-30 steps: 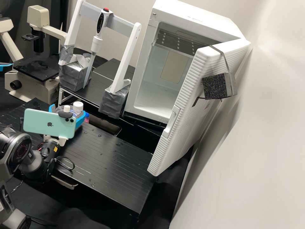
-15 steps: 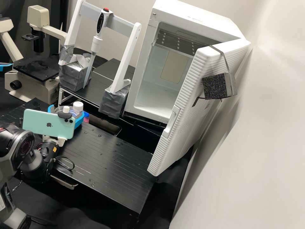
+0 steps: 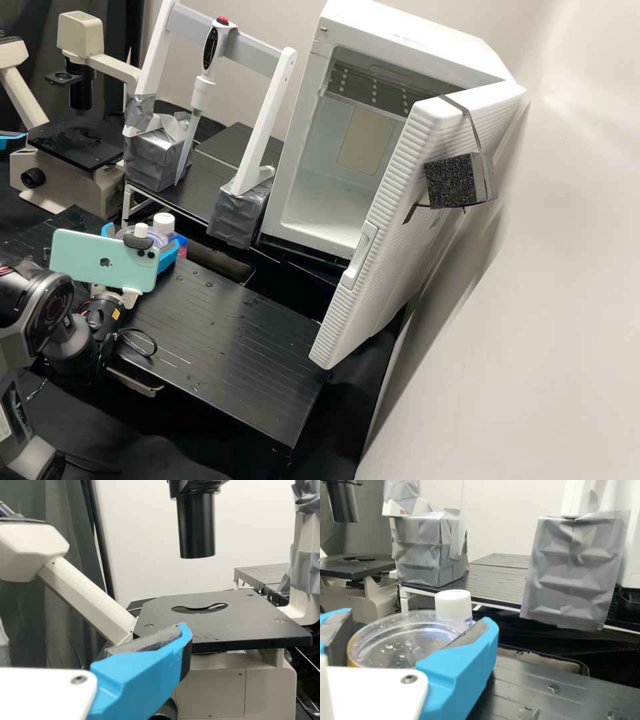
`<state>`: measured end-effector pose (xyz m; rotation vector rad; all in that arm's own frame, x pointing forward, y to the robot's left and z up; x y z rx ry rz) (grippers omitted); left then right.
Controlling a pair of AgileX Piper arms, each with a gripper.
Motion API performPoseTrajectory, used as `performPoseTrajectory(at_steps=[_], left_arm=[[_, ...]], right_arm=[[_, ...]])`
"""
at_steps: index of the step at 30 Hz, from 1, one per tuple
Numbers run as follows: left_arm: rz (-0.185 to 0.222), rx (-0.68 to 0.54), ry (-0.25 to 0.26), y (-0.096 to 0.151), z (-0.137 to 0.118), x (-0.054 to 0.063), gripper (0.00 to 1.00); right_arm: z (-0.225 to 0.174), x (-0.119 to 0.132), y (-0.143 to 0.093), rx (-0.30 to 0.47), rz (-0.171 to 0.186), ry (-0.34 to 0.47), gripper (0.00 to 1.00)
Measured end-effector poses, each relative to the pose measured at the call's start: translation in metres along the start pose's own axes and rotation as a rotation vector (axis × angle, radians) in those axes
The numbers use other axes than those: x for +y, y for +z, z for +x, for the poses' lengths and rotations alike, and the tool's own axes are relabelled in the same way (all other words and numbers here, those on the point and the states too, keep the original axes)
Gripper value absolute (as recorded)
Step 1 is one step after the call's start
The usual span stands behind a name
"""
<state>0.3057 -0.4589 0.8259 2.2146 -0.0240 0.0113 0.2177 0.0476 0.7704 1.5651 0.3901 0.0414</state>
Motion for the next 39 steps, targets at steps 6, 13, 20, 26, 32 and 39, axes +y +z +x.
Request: performPoseTrajectory(at_steps=[6,13,20,26,32,39], left_arm=[[0.0,0.0,0.0,0.0,0.0,0.0,1.0],[0.0,0.0,0.0,0.0,0.0,0.0,1.0],[0.0,0.0,0.0,0.0,0.0,0.0,1.0],[0.0,0.0,0.0,0.0,0.0,0.0,1.0],[0.0,0.0,0.0,0.0,0.0,0.0,1.0],[0.0,0.0,0.0,0.0,0.0,0.0,1.0]], right_arm=[[-0.0017,-0.0004,-0.0001,-0.004,-0.008,-0.003,1.0],[-0.0012,-0.002,0.0023,-0.016,-0.018,-0.009,1.0],[-0.0008,-0.0038,0.004,-0.008,-0.021,-0.003,1.0],[-0.0004,-0.0039,0.0041,0.003,-0.018,0.005,0.0],[-0.0002,-0.004,0.0042,0.006,-0.018,0.007,0.0],[-0.0003,-0.0029,0.0056,0.006,-0.033,0.013,0.0]])
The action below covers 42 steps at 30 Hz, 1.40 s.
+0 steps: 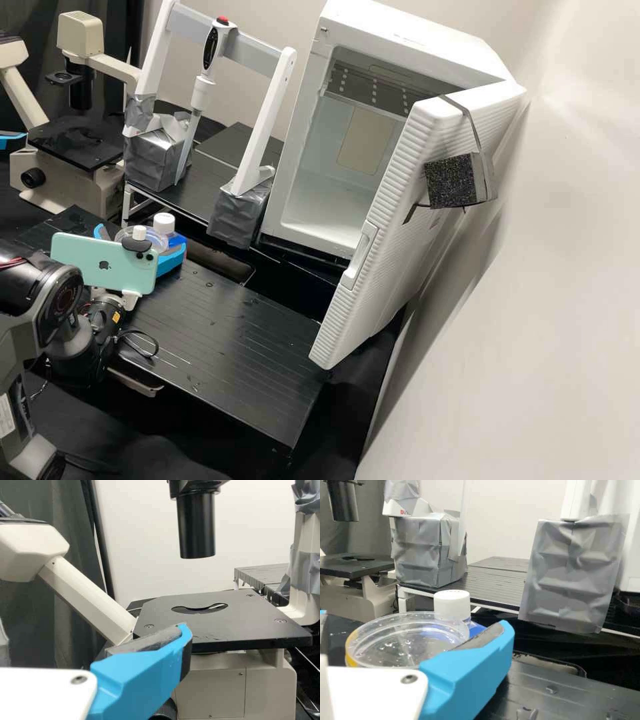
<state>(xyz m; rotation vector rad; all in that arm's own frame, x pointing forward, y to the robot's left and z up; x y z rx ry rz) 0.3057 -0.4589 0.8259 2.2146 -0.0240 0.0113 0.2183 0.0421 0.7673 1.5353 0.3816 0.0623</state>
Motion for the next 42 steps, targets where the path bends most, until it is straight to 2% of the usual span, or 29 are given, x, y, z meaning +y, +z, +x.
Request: performPoseTrajectory(at_steps=[1,3,7,14,19,20,24,28,33,40,42], left_arm=[[0.0,0.0,0.0,0.0,0.0,0.0,1.0],[0.0,0.0,0.0,0.0,0.0,0.0,1.0],[0.0,0.0,0.0,0.0,0.0,0.0,1.0],[0.0,0.0,0.0,0.0,0.0,0.0,1.0],[0.0,0.0,0.0,0.0,0.0,0.0,1.0],[0.0,0.0,0.0,0.0,0.0,0.0,1.0],[0.0,0.0,0.0,0.0,0.0,0.0,1.0],[0.0,0.0,0.0,0.0,0.0,0.0,1.0],[0.0,0.0,0.0,0.0,0.0,0.0,1.0],[0.0,0.0,0.0,0.0,0.0,0.0,1.0],[0.0,0.0,0.0,0.0,0.0,0.0,1.0]], right_arm=[[0.0,0.0,0.0,-0.001,-0.006,0.0,1.0],[0.0,0.001,0.001,-0.002,-0.01,0.002,1.0],[-0.001,0.003,0.001,-0.008,-0.063,0.013,1.0],[-0.009,0.016,0.005,-0.044,-0.085,0.04,1.0],[-0.015,0.021,-0.003,0.032,-0.042,-0.005,1.0],[-0.017,0.02,-0.005,0.056,-0.017,-0.026,1.0],[-0.018,0.015,-0.01,0.109,0.02,-0.108,1.0],[-0.016,0.01,-0.013,0.087,0.001,-0.156,1.0],[-0.016,0.017,-0.013,0.024,-0.062,-0.091,1.0],[-0.029,0.033,-0.013,-0.014,-0.078,0.017,1.0],[-0.029,0.035,-0.012,-0.017,-0.068,0.025,1.0]])
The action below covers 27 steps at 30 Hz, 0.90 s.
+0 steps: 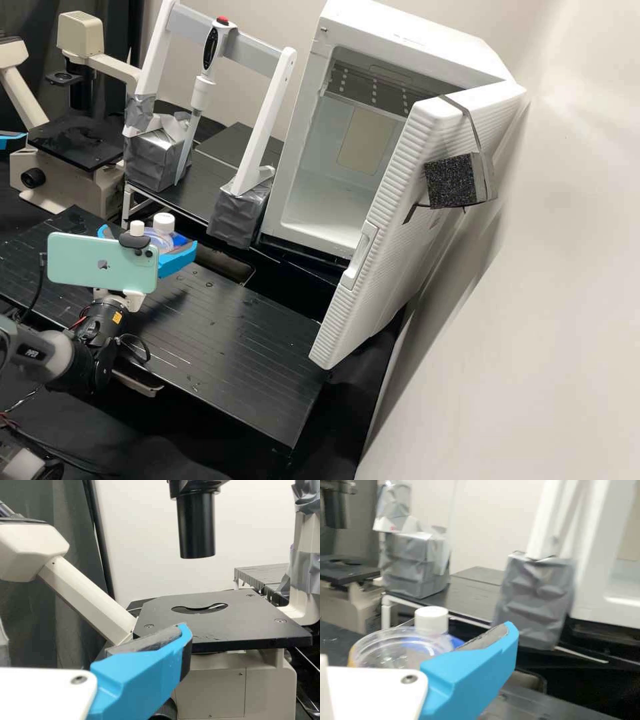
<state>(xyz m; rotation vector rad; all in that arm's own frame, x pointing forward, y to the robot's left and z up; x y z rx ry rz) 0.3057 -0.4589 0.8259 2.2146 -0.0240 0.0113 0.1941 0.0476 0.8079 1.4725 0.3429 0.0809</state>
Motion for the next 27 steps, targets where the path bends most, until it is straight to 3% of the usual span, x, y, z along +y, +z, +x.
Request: performPoseTrajectory(at_steps=[10,20,21,27], left_arm=[[0.0,0.0,0.0,0.0,0.0,0.0,1.0],[0.0,0.0,0.0,0.0,0.0,0.0,1.0],[0.0,0.0,0.0,0.0,0.0,0.0,1.0],[0.0,0.0,0.0,0.0,0.0,0.0,1.0]], right_arm=[[0.009,-0.008,0.005,-0.031,0.002,-0.129,1.0],[0.014,-0.009,0.007,-0.044,0.032,-0.168,1.0],[0.015,-0.009,0.007,-0.045,0.044,-0.173,0.0],[0.017,-0.01,0.008,-0.043,0.056,-0.182,0.0]])
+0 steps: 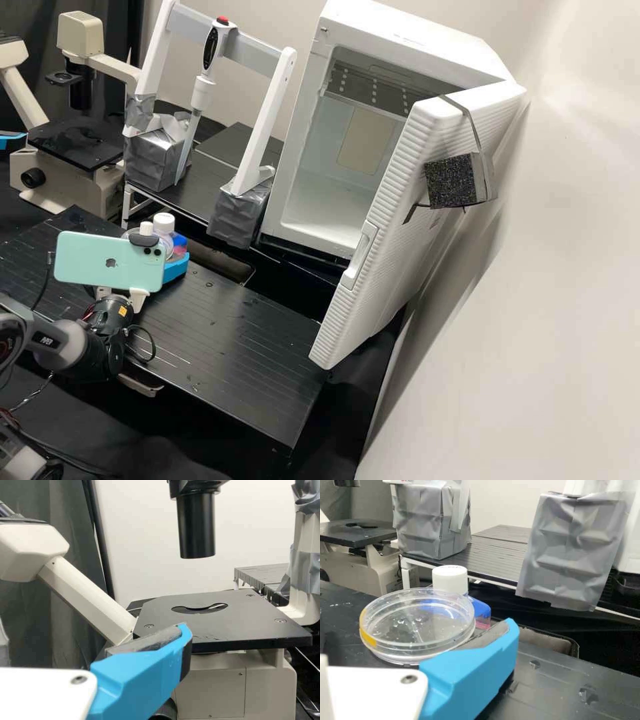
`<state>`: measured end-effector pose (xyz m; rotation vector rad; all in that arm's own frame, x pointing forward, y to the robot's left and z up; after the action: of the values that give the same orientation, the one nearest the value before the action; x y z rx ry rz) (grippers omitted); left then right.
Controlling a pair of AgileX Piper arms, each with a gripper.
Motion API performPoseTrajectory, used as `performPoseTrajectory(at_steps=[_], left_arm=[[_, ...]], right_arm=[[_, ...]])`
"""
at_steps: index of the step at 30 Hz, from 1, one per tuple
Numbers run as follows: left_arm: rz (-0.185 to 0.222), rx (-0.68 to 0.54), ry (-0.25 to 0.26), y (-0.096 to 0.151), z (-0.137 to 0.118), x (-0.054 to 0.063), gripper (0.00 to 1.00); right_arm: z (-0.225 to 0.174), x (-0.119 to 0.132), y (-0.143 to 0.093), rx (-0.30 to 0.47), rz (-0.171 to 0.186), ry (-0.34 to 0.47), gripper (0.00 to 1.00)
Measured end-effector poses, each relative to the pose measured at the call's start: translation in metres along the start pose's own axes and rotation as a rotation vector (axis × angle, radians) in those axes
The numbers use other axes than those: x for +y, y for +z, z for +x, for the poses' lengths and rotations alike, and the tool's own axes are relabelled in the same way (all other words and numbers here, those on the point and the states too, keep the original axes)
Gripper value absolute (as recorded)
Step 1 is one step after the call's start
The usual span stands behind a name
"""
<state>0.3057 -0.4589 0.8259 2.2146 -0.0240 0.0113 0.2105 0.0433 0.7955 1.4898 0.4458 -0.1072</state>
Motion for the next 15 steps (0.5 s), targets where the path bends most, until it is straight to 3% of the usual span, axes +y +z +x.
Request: performPoseTrajectory(at_steps=[15], left_arm=[[0.0,0.0,0.0,0.0,0.0,0.0,1.0]], right_arm=[[0.0054,0.0022,0.0013,0.0,0.008,-0.003,0.0]])
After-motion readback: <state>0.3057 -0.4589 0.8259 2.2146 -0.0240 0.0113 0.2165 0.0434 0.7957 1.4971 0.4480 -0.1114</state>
